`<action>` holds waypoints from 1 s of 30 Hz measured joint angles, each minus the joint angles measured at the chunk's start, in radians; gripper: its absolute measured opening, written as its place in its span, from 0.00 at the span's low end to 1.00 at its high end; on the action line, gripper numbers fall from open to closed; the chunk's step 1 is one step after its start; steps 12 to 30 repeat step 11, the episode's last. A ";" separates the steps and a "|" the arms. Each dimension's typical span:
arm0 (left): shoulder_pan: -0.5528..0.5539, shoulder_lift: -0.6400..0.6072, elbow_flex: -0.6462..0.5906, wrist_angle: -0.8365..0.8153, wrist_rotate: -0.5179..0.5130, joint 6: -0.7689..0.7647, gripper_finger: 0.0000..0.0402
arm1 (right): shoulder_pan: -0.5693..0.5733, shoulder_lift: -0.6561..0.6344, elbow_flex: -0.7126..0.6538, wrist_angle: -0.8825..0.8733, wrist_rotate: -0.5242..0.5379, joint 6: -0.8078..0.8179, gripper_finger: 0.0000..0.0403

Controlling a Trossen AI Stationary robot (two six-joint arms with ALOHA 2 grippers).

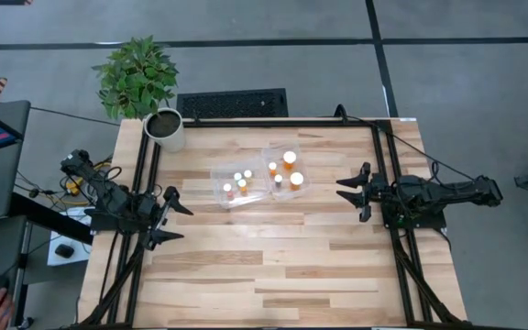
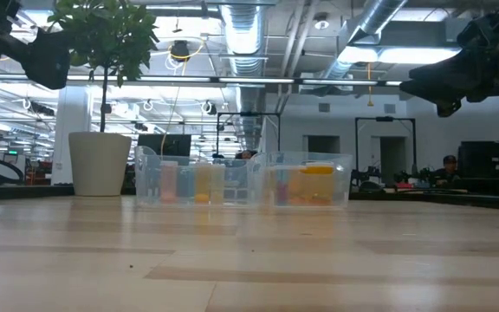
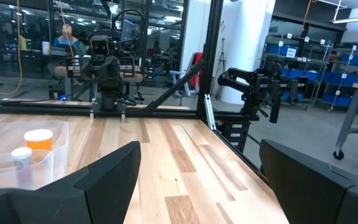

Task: Pick and place medicine bottles into bin by pill shape (circle, oval)
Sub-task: Return to Home Position

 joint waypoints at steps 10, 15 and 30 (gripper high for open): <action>0.000 0.000 0.000 0.000 0.000 0.000 0.80 | 0.000 0.000 0.000 0.000 0.000 0.000 0.44; 0.000 0.000 0.000 0.000 0.000 0.000 0.80 | 0.000 0.000 0.000 0.000 0.000 0.000 0.44; 0.000 0.000 0.000 0.000 0.000 0.000 0.80 | 0.000 0.000 0.000 0.000 0.000 0.000 0.44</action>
